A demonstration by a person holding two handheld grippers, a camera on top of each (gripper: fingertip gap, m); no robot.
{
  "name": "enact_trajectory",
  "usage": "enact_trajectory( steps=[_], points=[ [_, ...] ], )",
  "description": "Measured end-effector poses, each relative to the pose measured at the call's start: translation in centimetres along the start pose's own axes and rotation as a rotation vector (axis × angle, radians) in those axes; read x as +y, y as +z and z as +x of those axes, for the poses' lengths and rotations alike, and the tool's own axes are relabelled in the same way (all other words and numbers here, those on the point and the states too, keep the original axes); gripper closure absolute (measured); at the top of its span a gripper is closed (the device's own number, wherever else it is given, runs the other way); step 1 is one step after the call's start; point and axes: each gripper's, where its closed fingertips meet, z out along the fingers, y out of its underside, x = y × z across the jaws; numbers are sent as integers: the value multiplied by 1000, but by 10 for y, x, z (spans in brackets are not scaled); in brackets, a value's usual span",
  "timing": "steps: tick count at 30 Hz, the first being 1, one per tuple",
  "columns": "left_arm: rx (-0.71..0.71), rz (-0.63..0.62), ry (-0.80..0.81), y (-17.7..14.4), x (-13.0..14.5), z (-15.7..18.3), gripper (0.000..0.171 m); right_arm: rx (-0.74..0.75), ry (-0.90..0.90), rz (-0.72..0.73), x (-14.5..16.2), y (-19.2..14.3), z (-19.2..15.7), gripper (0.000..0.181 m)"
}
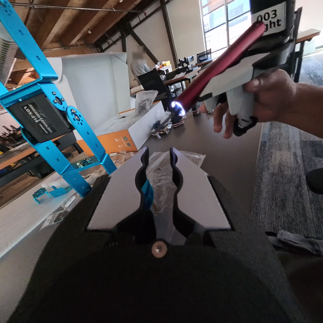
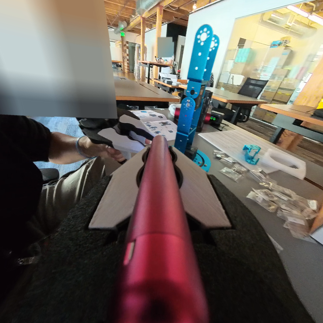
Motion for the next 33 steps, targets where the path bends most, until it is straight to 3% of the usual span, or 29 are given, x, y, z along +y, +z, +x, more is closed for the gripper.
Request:
enact_trajectory(
  steps=[8,11,24,33],
  points=[
    [-18,9,17,0,-8,4,157,-30,-16,-4,0,4,-15,160],
    [-21,13,16,-2,-9,2,170,-37,-20,-7,-1,6,-17,160],
    [-20,10,175,-11,-7,0,170,-49,-33,-29,3,9,-23,160],
    [1,8,181,-14,-6,5,170,-60,-49,-34,4,10,-26,160]
  ],
)
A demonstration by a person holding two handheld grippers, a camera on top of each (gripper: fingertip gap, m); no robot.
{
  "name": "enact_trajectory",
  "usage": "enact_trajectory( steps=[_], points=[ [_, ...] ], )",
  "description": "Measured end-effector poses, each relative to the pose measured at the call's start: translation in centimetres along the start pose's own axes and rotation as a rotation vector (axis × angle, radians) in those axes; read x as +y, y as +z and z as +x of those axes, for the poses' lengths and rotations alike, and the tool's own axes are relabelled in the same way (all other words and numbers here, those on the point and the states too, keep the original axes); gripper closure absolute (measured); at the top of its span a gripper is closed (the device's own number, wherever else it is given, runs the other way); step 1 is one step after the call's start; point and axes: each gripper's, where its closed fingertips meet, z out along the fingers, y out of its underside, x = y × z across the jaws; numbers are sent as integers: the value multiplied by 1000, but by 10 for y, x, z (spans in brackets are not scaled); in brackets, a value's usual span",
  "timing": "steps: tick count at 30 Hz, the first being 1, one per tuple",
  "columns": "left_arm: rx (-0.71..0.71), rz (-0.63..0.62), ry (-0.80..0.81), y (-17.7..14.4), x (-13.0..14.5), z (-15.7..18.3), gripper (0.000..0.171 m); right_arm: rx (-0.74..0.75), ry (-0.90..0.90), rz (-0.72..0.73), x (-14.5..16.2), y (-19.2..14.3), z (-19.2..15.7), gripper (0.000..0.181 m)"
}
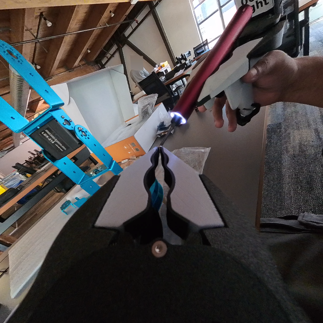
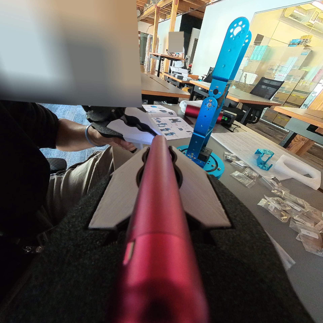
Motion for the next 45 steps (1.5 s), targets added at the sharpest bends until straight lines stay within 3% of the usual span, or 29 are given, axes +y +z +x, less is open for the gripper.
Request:
enact_trajectory(
  steps=[20,34,39,45],
  points=[
    [84,-50,114,-4,5,12,171,-48,7,-28,4,-4,-9,160],
    [562,-247,-14,-18,20,34,171,-109,-110,-89,17,-1,-24,160],
    [589,-329,159,-20,26,35,170,-121,-94,-96,22,1,-24,159],
    [559,-298,191,-18,9,26,170,-114,-74,17,9,-4,-20,159]
  ],
)
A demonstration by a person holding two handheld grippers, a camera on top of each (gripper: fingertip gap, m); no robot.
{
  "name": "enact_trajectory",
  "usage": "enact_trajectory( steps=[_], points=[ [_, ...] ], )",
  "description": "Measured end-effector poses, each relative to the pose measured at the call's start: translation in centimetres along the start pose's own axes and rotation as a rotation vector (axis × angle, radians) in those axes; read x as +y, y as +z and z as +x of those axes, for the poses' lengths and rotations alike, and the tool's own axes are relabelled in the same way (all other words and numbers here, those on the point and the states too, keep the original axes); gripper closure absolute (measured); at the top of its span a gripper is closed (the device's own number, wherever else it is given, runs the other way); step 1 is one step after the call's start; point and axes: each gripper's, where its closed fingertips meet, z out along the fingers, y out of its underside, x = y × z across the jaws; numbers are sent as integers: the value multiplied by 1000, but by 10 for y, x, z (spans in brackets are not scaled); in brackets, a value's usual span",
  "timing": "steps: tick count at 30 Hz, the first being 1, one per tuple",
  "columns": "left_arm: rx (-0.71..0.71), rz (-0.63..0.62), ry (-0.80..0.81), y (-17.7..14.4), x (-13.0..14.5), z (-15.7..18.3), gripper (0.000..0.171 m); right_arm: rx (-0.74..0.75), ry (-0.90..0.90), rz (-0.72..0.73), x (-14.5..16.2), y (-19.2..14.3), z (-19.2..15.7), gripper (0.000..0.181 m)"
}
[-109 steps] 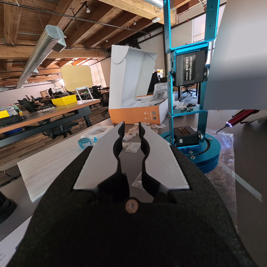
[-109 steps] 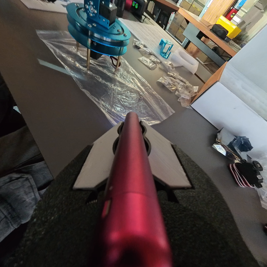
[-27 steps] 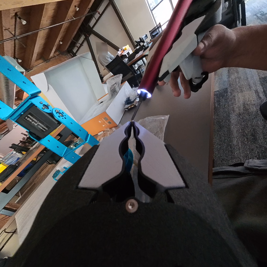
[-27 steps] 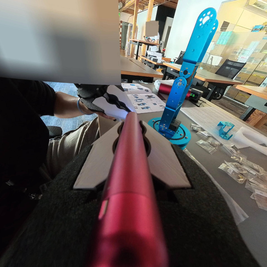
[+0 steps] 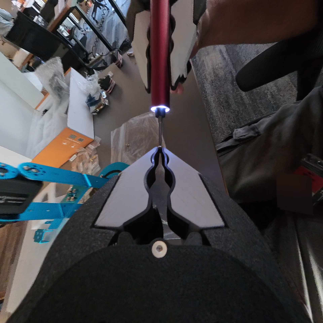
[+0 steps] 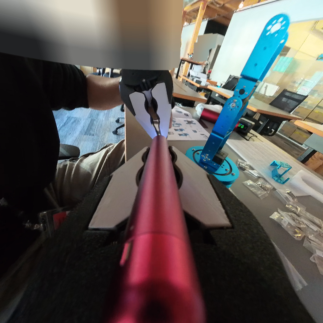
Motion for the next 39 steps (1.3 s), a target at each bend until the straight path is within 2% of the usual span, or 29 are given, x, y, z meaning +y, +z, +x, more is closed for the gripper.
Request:
enact_trajectory(
  steps=[10,13,18,21,25,29,34,37,39],
  points=[
    [-85,12,1,-17,-15,-19,149,29,6,100,-22,-10,8,161],
    [-142,45,-16,-31,-19,-31,145,82,-27,138,-34,-14,15,161],
    [-318,246,-118,-76,-37,-87,145,267,-174,213,-72,-17,45,161],
    [-361,388,-216,-96,-46,-122,144,373,-264,266,-96,-12,64,160],
    [-376,468,-261,-101,-52,-150,143,473,-343,219,-94,12,83,160],
    [-402,535,-271,-103,-41,-159,139,474,-413,106,-74,37,80,160],
    [-332,733,-410,-107,-1,-170,129,493,-366,118,-67,30,79,159],
    [-142,721,-535,-82,25,-164,99,526,-260,215,-64,15,78,160],
    [-67,714,-593,-64,35,-159,97,540,-192,273,-56,10,74,160]
  ],
)
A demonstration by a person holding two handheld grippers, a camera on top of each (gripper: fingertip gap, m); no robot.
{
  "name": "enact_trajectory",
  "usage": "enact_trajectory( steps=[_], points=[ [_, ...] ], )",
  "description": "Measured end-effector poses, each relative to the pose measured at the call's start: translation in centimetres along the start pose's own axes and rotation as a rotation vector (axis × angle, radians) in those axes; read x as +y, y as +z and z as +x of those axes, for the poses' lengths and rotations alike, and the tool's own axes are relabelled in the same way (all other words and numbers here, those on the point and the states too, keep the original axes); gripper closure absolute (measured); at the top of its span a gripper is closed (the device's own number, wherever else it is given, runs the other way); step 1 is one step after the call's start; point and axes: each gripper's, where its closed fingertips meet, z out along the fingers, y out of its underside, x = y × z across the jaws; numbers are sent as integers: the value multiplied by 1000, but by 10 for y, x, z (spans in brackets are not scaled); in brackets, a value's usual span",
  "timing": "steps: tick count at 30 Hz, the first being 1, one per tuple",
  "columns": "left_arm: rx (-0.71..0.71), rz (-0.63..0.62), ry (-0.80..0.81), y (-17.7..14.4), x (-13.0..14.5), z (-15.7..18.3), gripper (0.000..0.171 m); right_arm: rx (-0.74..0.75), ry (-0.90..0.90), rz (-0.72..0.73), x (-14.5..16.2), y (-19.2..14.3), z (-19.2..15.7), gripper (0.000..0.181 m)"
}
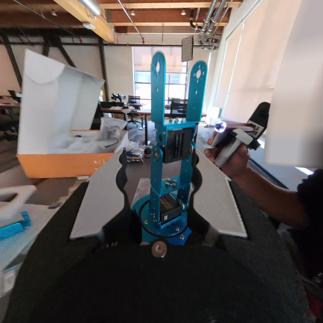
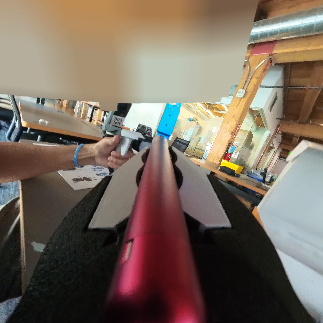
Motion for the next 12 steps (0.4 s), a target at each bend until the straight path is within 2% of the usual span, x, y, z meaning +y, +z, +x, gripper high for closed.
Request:
enact_trajectory(
  steps=[4,7,12],
  points=[
    [26,21,-42,5,22,-1,98,95,88,20,20,-2,-3,161],
    [19,-19,0,9,36,1,103,118,106,41,29,4,-7,160],
    [9,68,-43,5,20,-1,104,81,130,79,34,6,-13,161]
  ],
)
